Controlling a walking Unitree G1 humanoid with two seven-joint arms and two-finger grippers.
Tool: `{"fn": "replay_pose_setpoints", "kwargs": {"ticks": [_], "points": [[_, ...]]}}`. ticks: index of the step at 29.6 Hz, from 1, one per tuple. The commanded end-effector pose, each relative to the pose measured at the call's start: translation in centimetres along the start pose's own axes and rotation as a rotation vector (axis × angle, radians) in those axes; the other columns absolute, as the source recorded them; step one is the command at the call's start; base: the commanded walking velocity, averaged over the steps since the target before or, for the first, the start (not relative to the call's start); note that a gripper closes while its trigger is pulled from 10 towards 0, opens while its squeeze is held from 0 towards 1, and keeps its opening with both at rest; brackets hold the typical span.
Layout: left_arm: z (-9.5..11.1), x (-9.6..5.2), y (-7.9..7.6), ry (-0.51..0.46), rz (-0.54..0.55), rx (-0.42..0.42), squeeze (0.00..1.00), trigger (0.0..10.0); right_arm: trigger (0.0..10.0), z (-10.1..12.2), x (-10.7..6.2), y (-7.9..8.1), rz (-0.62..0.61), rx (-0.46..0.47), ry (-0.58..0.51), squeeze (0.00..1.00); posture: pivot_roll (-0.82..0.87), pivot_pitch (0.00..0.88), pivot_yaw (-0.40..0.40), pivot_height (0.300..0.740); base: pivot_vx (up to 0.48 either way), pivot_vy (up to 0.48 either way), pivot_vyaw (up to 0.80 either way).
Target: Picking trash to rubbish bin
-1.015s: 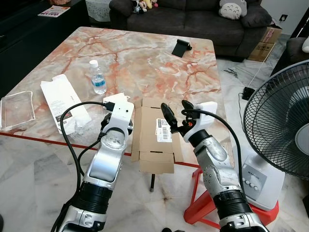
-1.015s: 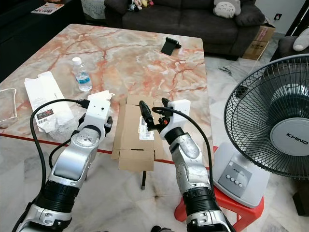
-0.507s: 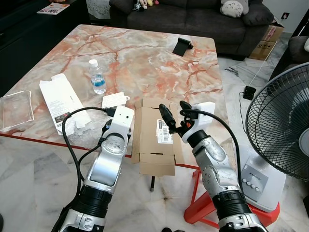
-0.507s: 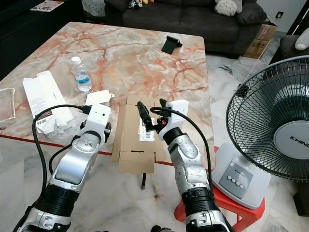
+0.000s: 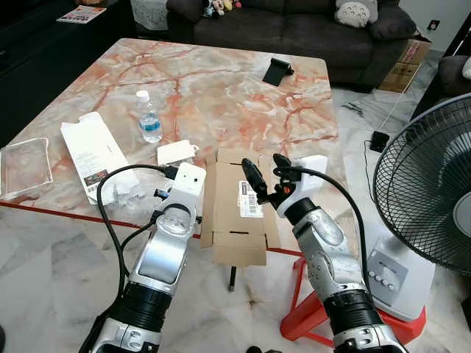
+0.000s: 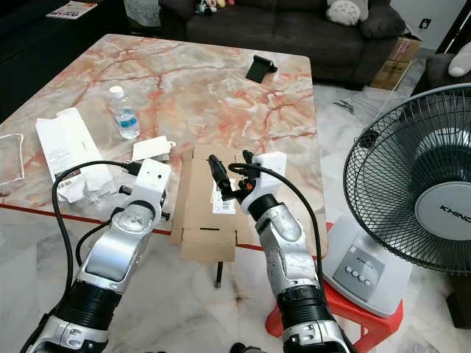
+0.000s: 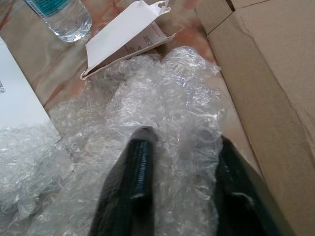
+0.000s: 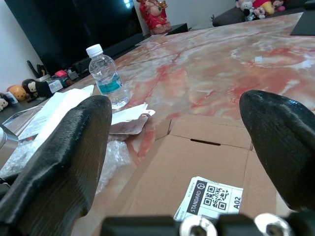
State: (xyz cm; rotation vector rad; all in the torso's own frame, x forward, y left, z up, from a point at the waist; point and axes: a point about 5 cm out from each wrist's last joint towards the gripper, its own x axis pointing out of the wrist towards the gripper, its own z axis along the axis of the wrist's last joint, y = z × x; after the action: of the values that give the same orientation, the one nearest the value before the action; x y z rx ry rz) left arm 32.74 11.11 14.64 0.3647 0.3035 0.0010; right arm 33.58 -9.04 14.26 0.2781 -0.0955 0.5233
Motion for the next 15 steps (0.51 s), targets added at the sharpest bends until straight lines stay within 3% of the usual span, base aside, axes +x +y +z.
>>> {"fn": "replay_pose_setpoints", "kwargs": {"ticks": [1, 15], "points": [[0.0, 0.0, -0.1, 0.001, 0.001, 0.011, 0.0, 0.0, 10.0, 0.3, -0.1, 0.0, 0.005, 0.006, -0.011, 0.0, -0.11, 0.112, -0.08, 0.74, 0.0, 0.0, 0.0], [3.0, -0.2, 0.2, -0.153, 0.021, -0.107, 0.0, 0.0, 10.0, 0.7, 0.3, 0.0, 0.02, -0.003, -0.018, 0.0, -0.11, 0.093, -0.089, 0.74, 0.0, 0.0, 0.0]]}}
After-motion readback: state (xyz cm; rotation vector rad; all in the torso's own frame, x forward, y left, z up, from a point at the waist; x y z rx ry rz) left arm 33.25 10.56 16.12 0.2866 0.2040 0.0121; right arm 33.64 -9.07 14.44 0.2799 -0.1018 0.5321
